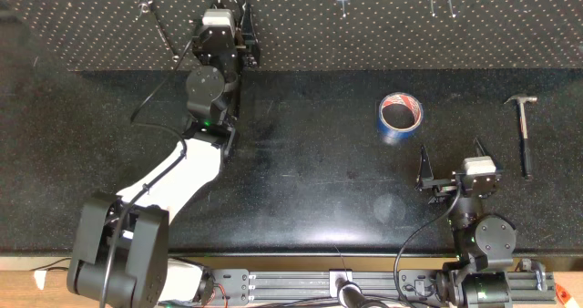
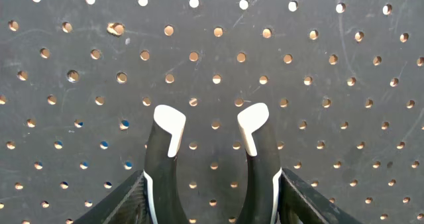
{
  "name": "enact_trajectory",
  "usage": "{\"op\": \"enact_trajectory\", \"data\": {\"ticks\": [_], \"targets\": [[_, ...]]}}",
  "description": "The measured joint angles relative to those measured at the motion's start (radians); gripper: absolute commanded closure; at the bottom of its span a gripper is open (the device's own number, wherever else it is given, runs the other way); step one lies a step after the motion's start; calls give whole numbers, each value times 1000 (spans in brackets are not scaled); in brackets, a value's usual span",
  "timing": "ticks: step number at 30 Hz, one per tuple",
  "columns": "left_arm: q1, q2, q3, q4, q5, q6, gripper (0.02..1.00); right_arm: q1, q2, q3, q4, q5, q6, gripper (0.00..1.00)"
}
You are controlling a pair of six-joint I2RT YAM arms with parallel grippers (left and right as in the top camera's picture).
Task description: Place Tools Onto Pegboard
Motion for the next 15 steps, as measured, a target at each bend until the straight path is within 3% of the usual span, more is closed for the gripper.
{"op": "enact_trajectory", "data": {"ticks": [7,8,9,10,12,15], "targets": [[0,57,0,0,7,0,989,0,0,0,0,0,0,53],[0,61,0,0,8,0,912,0,0,0,0,0,0,53],[0,61,0,1,7,0,726,0,0,0,0,0,0,53],[0,61,0,1,7,0,641,0,0,0,0,0,0,53],[0,61,0,0,7,0,575,0,0,0,0,0,0,51],[0,61,0,0,8,0,400,0,0,0,0,0,0,53]]}}
